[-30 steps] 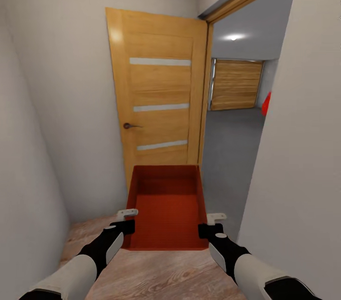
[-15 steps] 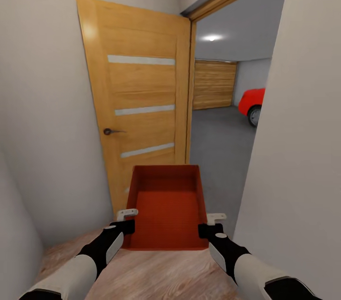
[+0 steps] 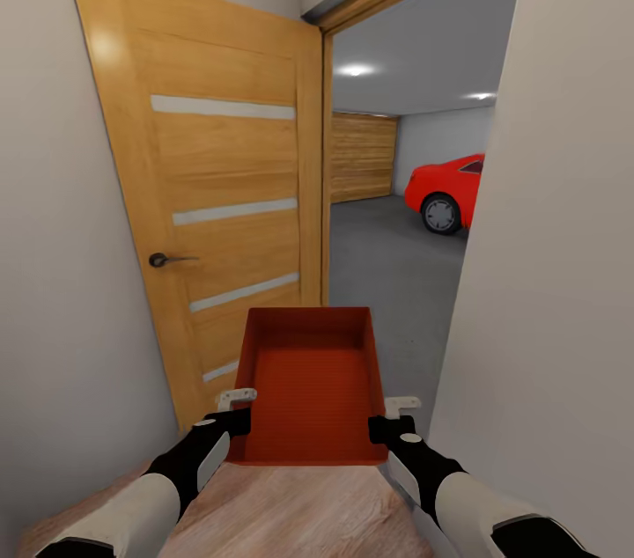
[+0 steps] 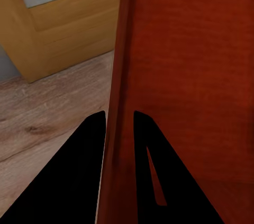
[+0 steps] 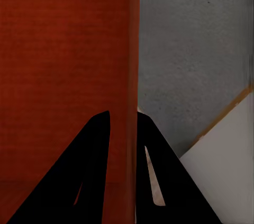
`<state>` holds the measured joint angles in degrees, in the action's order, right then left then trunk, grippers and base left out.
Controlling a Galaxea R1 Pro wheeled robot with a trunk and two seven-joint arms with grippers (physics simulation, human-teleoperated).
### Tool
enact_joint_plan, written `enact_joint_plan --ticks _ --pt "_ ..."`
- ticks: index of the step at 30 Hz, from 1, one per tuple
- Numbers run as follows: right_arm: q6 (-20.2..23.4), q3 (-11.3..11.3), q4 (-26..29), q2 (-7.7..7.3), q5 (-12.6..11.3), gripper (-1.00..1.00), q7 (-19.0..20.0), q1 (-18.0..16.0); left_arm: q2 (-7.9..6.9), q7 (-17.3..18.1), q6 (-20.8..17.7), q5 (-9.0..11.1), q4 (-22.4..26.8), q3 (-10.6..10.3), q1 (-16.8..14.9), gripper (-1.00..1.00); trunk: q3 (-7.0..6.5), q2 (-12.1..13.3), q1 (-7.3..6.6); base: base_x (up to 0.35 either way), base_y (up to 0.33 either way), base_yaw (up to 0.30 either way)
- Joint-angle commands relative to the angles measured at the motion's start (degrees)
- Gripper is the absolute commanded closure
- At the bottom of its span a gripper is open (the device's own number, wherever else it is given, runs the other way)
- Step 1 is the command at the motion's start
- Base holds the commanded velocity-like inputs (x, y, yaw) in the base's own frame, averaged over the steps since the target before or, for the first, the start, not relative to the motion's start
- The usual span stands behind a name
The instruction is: Move the two storage containers from the living room to the garage. In the garage, place one container on the floor and stack the other container on top of it (either order is fine).
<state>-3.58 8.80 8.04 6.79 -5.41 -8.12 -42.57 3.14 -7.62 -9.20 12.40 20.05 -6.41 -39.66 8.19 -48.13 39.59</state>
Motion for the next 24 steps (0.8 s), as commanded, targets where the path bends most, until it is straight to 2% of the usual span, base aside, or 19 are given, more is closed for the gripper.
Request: enact_joint_plan --ticks 1,24 --pt "-0.4 -0.3 -1.0 -0.02 -0.7 1.0 -0.4 -0.1 -0.24 -1.8 0.7 -0.9 0.3 1.6 -0.1 1.0 0.08 -0.1 0.04 0.246 0.219 -0.282" --pt "-0.4 -0.3 -1.0 -0.02 -0.7 1.0 -0.4 -0.1 -0.16 -1.8 0.7 -0.9 0.3 1.6 -0.1 1.0 0.08 -0.1 0.04 0.246 0.218 -0.282"
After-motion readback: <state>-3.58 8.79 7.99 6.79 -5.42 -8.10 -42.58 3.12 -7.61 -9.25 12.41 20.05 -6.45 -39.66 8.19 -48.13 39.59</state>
